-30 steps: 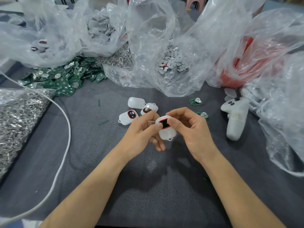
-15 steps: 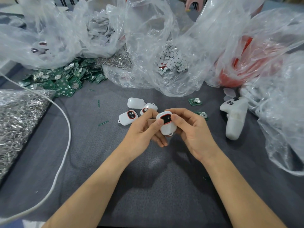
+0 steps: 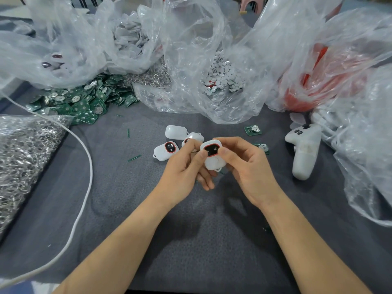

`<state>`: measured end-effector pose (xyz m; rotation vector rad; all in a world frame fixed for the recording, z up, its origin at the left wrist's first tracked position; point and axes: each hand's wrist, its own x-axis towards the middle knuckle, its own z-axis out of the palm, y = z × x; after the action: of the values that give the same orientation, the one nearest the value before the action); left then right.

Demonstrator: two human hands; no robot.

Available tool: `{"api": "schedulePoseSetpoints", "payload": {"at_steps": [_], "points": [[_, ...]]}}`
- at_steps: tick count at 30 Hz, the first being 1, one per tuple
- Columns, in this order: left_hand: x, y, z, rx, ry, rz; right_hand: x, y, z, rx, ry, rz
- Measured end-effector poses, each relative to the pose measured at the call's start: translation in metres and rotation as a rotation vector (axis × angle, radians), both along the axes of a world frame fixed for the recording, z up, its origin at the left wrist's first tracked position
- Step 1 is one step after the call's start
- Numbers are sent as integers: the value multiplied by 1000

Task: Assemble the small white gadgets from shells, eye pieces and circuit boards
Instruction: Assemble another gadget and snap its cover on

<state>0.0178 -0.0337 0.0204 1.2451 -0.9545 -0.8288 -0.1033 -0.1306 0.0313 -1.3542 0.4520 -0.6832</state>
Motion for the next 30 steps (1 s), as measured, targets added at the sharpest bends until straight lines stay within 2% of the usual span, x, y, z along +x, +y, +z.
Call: {"api": "schedulePoseSetpoints", "payload": {"at_steps": [3,10,16,24,30], "points": [[0,-2,0,30,7,18,0,1,1,-71,28,-17],[-1,-2,-4,101,-205,21,3,7,1,-50,61,-44],[-2,-2,-3,88,-180,41,3,6,2,-123,93,-52],[-6,-1,0,45,-260,78,3,8,0,-7,56,-66],[-7,-2,-3,56,-361,71,4,7,2,1,84,-112]]}}
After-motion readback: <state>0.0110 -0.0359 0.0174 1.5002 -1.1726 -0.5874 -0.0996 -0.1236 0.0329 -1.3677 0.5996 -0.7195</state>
